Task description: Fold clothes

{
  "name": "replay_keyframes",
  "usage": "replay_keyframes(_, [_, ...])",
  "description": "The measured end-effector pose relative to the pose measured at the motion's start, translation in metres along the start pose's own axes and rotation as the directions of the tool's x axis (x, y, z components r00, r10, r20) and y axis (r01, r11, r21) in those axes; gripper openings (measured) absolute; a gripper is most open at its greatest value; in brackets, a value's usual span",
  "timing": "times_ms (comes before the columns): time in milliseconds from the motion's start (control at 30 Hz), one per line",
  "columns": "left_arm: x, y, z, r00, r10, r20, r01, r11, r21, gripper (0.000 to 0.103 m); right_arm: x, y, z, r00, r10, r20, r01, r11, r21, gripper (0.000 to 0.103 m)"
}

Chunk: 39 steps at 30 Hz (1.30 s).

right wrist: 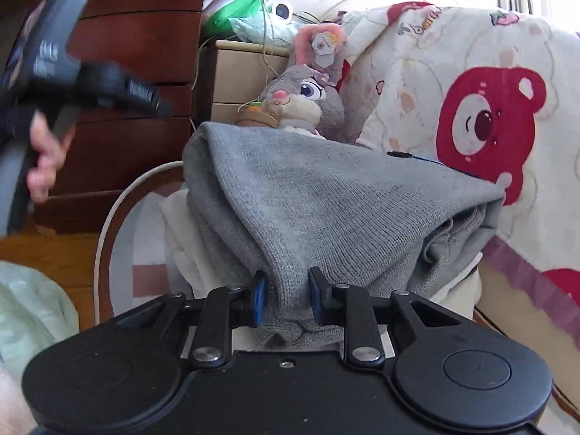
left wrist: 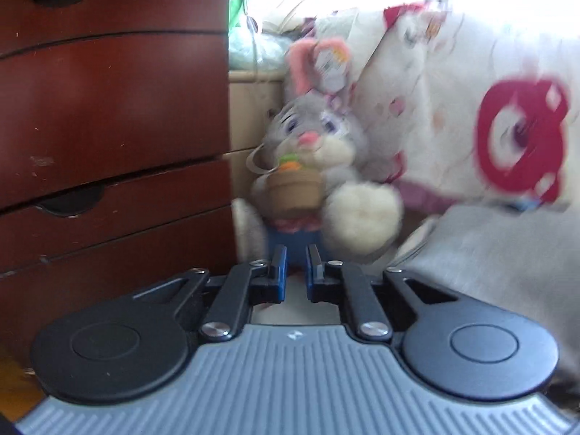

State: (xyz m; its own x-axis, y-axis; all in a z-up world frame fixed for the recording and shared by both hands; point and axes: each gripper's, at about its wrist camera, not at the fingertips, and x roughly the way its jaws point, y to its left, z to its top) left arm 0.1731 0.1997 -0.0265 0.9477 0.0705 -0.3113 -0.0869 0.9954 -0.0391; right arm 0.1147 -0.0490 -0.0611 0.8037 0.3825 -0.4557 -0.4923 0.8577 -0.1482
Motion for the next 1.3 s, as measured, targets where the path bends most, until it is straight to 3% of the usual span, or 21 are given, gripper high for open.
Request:
replay_keyframes(67, [-0.003, -0.009, 0.01, 0.993, -0.113, 0.02, 0.112, 0.993, 0.022, 0.018, 0.0, 0.004, -0.005, 1.0, 0.015, -0.007, -0.015, 1.0, -0.007, 0.029])
replay_keyframes(167, [0.013, -0.025, 0.012, 0.944, -0.327, -0.032, 0.326, 0.945, -0.037, 0.034, -0.003, 0.009, -0.01, 0.998, 0.061, -0.005, -0.062, 0.998, -0.022, 0.029])
replay_keyframes(200, [0.023, -0.033, 0.007, 0.938, -0.338, -0.079, 0.334, 0.941, -0.053, 0.035, -0.005, 0.009, -0.011, 0.996, 0.084, -0.006, -0.084, 0.996, -0.03, 0.029])
replay_keyframes(267, [0.041, -0.049, -0.013, 0.946, -0.263, -0.188, 0.268, 0.963, 0.003, 0.034, -0.011, 0.0, -0.01, 0.988, 0.152, -0.027, -0.153, 0.988, -0.016, 0.029])
replay_keyframes(333, [0.051, -0.057, -0.036, 0.953, -0.2, -0.226, 0.22, 0.973, 0.07, 0.033, -0.025, -0.022, -0.002, 0.971, 0.239, -0.023, -0.237, 0.97, 0.061, 0.027])
replay_keyframes(367, [0.048, -0.058, -0.043, 0.957, -0.203, -0.207, 0.221, 0.973, 0.066, 0.032, -0.038, -0.035, 0.006, 0.962, 0.269, 0.043, -0.272, 0.957, 0.102, 0.026])
replay_keyframes(433, [0.045, -0.058, -0.049, 0.958, -0.221, -0.184, 0.23, 0.973, 0.029, 0.031, -0.065, -0.045, 0.036, 0.946, 0.235, 0.225, -0.257, 0.963, 0.076, 0.03])
replay_keyframes(467, [0.047, -0.058, -0.049, 0.956, -0.23, -0.181, 0.234, 0.972, -0.001, 0.031, -0.074, -0.046, 0.053, 0.932, 0.211, 0.294, -0.234, 0.971, 0.043, 0.043])
replay_keyframes(500, [0.047, -0.058, -0.048, 0.954, -0.236, -0.185, 0.236, 0.972, -0.023, 0.031, -0.07, -0.046, 0.071, 0.934, 0.192, 0.303, -0.202, 0.979, 0.004, 0.048])
replay_keyframes(600, [0.049, -0.058, -0.04, 0.951, -0.229, -0.209, 0.228, 0.973, -0.031, 0.032, -0.024, -0.046, 0.097, 0.972, 0.102, 0.212, -0.088, 0.993, -0.073, 0.046])
replay_keyframes(667, [0.051, -0.055, -0.035, 0.947, -0.23, -0.225, 0.227, 0.973, -0.041, 0.033, 0.012, -0.053, 0.088, 0.994, -0.008, 0.107, 0.019, 0.995, -0.101, 0.041])
replay_keyframes(800, [0.051, -0.053, -0.031, 0.94, -0.243, -0.239, 0.238, 0.97, -0.048, 0.033, 0.047, -0.086, 0.062, 0.993, -0.114, 0.019, 0.115, 0.992, -0.046, 0.042])
replay_keyframes(967, [0.052, -0.063, -0.032, 0.946, -0.226, -0.231, 0.228, 0.974, -0.017, 0.033, 0.039, -0.109, 0.053, 0.996, -0.09, 0.009, 0.089, 0.993, 0.072, 0.045])
replay_keyframes(1100, [0.055, -0.055, -0.03, 0.94, -0.245, -0.239, 0.224, 0.968, -0.11, 0.034, 0.035, -0.108, 0.043, 0.997, -0.081, 0.013, 0.08, 0.995, 0.061, 0.048])
replay_keyframes(1200, [0.051, -0.055, -0.024, 0.937, -0.221, -0.269, 0.191, 0.973, -0.132, 0.033, 0.03, -0.101, 0.036, 0.998, -0.063, 0.005, 0.063, 0.996, 0.069, 0.053])
replay_keyframes(1300, [0.04, -0.058, -0.018, 0.937, -0.185, -0.298, 0.155, 0.98, -0.123, 0.033, 0.018, -0.088, 0.022, 0.999, 0.036, -0.013, -0.034, 0.99, 0.136, 0.055])
